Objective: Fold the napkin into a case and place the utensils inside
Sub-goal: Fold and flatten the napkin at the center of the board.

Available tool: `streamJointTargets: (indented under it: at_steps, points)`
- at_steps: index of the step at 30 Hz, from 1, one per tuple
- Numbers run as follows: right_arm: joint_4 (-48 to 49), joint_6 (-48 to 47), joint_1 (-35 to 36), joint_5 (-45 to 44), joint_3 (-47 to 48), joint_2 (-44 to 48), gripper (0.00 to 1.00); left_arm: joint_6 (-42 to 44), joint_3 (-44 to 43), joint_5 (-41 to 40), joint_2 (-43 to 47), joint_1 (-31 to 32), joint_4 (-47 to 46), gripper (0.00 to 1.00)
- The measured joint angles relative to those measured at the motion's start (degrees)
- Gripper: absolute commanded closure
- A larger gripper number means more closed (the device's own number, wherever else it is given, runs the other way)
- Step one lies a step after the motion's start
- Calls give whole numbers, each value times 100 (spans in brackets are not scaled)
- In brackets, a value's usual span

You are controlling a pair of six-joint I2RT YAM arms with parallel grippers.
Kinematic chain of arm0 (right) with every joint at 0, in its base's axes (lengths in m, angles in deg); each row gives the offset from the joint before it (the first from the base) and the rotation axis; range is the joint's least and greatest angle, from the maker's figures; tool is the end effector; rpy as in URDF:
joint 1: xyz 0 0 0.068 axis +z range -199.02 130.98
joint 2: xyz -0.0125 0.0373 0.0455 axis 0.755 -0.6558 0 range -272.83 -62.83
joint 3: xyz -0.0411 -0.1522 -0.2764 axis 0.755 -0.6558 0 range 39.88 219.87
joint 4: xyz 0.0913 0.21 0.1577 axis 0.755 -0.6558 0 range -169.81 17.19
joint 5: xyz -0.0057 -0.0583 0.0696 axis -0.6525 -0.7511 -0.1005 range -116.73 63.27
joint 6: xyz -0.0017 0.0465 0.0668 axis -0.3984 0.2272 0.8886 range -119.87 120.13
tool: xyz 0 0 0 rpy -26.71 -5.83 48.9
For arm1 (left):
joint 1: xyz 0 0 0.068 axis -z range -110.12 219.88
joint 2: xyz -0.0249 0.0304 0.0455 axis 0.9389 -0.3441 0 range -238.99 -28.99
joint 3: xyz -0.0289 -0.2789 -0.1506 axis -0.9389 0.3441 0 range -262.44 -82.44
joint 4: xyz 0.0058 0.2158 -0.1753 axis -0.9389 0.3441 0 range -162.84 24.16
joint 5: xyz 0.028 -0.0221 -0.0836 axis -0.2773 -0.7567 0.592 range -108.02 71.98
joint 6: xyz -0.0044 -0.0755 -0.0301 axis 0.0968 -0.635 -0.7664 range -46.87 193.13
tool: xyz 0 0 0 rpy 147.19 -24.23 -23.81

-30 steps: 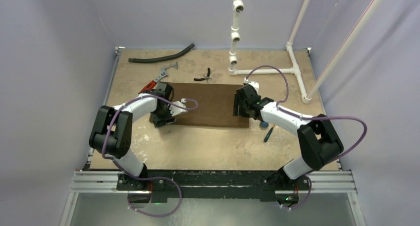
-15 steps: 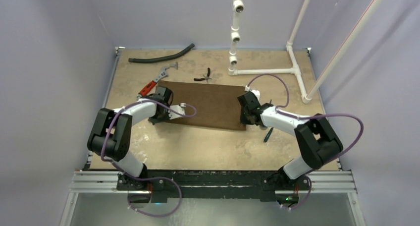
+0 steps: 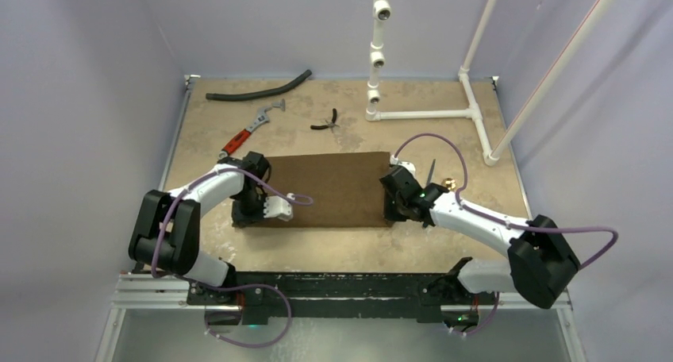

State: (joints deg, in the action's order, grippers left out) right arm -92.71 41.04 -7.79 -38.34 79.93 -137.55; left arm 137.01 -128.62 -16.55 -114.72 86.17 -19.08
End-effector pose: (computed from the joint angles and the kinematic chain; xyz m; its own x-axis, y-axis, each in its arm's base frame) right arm 0.2134 0.1681 0.1965 -0.8284 0.1268 -0.5456 -0.0204 0.9666 0.2556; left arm 0.2195 -0.0661 0.1581 -0.1713 0.9852 0.0024 0.9832 0.1711 -0.0633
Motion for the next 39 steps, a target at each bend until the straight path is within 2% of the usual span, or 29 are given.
streamJointTargets:
  at_steps: [2,3,4,5,6,7,11,15,22,30,34,39]
  points:
    - [-188,70,0,44,17,170,68,68,-26,87,48,4,411,64]
    - [-304,103,0,50,57,208,58,70,-63,96,66,11,566,57]
    - [-448,138,0,50,133,216,46,55,-127,92,83,13,682,54]
    - [-570,160,0,52,216,216,41,24,-208,81,92,17,752,53]
    - [-728,181,0,55,348,216,38,-17,-337,61,94,22,798,44]
    - [-872,173,0,37,509,223,35,-90,-511,22,94,22,804,42]
    - [-1182,39,-61,-205,1311,227,36,-645,-1569,-52,-120,-17,669,41]
    - [-914,-271,-391,-378,1915,35,40,-1604,-2570,-190,-686,-153,-46,43]
    - [-201,-852,-960,-391,2297,-1104,42,-2824,-2761,-557,-1910,-494,-953,43]
    - [393,-1224,-1204,-365,2586,-1991,46,-3032,-2719,-708,-2205,-1110,-1357,47]
    - [629,-1351,-1294,-348,2673,-2251,45,-3025,-2656,-706,-2212,-1202,-1473,57]
    - [780,-1451,-1434,-264,2680,-2487,45,-3025,-2629,-638,-2315,-1207,-1513,75]
